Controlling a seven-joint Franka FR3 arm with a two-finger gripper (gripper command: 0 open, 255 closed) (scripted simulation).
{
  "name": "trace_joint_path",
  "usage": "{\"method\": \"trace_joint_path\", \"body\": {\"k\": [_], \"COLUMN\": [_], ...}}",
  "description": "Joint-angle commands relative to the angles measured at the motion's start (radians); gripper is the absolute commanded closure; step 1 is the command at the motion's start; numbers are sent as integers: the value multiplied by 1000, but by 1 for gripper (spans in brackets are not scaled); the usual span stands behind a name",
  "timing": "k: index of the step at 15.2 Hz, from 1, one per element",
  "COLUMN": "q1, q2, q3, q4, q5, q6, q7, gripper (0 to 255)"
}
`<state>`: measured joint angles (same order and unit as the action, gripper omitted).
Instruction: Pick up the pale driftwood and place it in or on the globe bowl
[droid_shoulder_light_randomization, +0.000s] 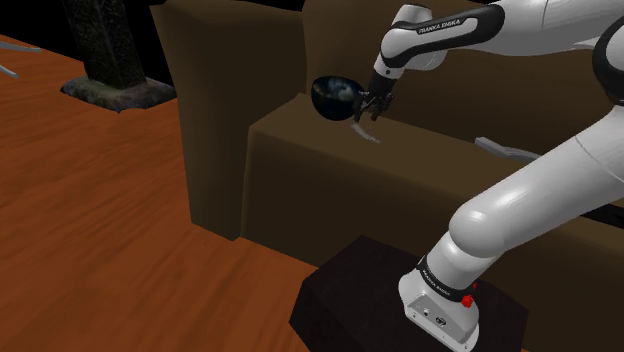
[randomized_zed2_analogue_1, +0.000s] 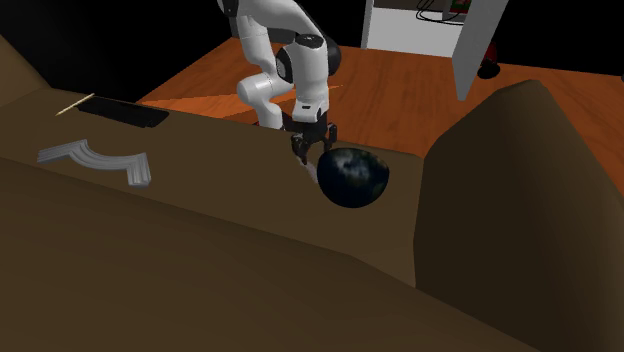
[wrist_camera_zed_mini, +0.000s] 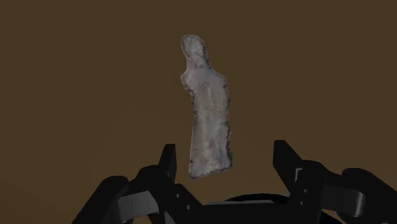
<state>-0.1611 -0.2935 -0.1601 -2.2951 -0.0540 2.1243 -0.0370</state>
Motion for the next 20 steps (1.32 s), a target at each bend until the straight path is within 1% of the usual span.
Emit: {"method": "trace_joint_path", "body": {"k": [1, 8, 16, 17, 20], "q1": [-4, -5, -5, -5, -4], "q2": [87, 125, 125, 125, 125], "q3": [5, -1, -1, -1, 0], "q4": [89, 24, 24, 24, 26], "q5": [-21, -19, -19, -19, -19], "q6": [-88, 15, 15, 15, 13], "q7": [13, 11, 11, 11, 12], "gripper": [0, 0, 0, 255, 255]}}
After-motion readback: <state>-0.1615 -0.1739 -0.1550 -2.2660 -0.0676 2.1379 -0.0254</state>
